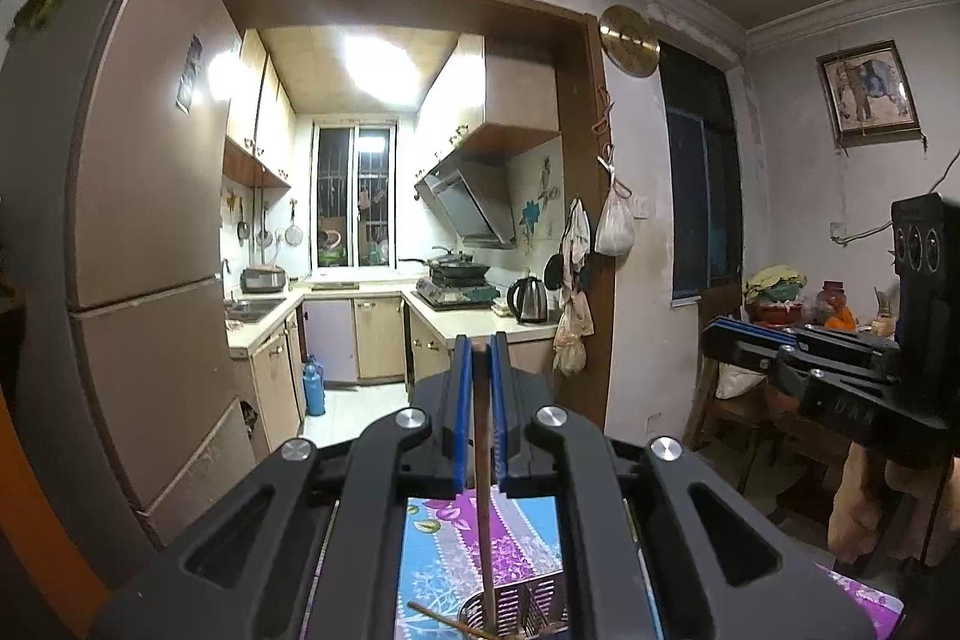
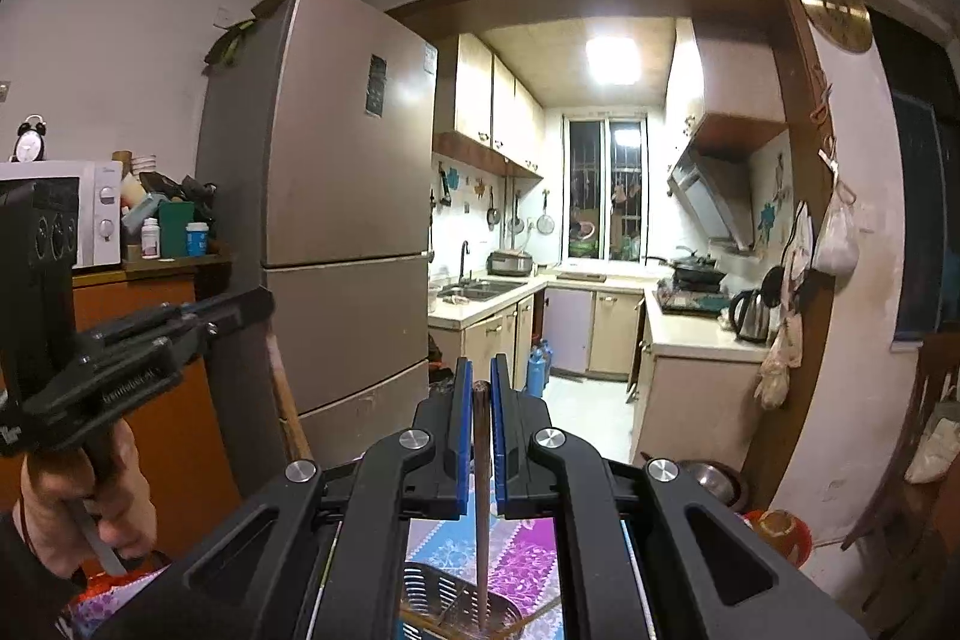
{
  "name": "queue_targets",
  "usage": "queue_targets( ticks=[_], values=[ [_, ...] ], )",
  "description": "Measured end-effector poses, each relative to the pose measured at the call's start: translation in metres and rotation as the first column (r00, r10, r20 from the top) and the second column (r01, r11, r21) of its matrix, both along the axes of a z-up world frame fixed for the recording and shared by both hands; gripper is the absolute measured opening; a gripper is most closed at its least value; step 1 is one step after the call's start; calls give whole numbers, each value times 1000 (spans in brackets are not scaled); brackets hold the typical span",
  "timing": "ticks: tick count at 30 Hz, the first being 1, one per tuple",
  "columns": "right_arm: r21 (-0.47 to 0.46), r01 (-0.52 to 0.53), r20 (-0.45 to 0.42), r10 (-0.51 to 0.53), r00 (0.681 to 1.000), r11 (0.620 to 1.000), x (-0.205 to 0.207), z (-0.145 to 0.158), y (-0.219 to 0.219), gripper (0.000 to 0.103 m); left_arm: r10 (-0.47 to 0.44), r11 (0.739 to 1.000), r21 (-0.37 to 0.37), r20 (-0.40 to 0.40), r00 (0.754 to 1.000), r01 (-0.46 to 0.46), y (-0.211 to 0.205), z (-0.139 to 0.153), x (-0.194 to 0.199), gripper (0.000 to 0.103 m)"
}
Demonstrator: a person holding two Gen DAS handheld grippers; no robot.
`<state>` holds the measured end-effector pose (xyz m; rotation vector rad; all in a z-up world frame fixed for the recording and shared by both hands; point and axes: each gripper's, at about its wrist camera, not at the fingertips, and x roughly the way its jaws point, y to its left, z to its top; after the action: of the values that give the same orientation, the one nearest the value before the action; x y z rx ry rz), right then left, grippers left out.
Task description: Organize utensils
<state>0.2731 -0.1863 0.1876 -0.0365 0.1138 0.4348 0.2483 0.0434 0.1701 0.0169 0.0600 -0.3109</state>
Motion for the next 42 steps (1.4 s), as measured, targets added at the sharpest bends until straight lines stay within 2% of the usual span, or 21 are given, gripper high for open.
queue_targets(
  ticks=[10, 16, 23, 24, 25, 26, 27, 28, 31, 35, 37, 39, 42],
  values=[
    [2, -11, -86, 12, 996, 1000, 48, -51, 4, 7, -7, 1000, 13, -82, 997, 8, -11, -45, 52, 5],
    [5, -21, -124, 21, 992, 1000, 62, -68, 7, 7, -15, 1000, 13, -107, 994, 17, -16, -55, 63, 5],
    [-2, -59, -149, 58, 987, 998, 67, -76, 16, 8, -22, 999, 25, -126, 992, 25, -19, -58, 71, 6],
    [-2, -59, -151, 58, 987, 998, 67, -76, 16, 15, -22, 999, 25, -126, 992, 26, -18, -58, 71, 10],
    [2, -56, -147, 56, 988, 998, 66, -76, 15, 20, -18, 999, 24, -123, 992, 21, -17, -57, 69, 22],
    [10, -56, -142, 57, 988, 998, 64, -75, 14, 29, -12, 1000, 21, -117, 993, 14, -17, -55, 69, 29],
    [18, -56, -136, 57, 989, 998, 61, -74, 12, 31, -4, 1000, 18, -108, 994, 6, -16, -54, 66, 39],
    [21, -55, -132, 57, 990, 998, 58, -72, 11, 31, 0, 1000, 18, -101, 995, 2, -16, -52, 63, 42],
    [32, -51, -116, 54, 992, 998, 46, -65, 6, 32, 9, 1000, 22, -90, 996, -7, -15, -50, 54, 47],
    [59, -55, -84, 60, 995, 997, 7, -52, -11, 32, 22, 999, 34, -66, 998, -20, -11, -43, 23, 50],
    [62, -64, -65, 68, 996, 996, -26, -50, -22, 35, 36, 998, 55, -42, 998, -34, -8, -44, -6, 60],
    [64, -73, -51, 76, 996, 995, -62, -57, -32, 40, 45, 996, 82, -27, 999, -42, -7, -51, -34, 65],
    [45, -82, -47, 84, 995, 996, -118, -83, -43, 42, 32, 992, 124, -38, 999, -27, -7, -77, -84, 70]
  ],
)
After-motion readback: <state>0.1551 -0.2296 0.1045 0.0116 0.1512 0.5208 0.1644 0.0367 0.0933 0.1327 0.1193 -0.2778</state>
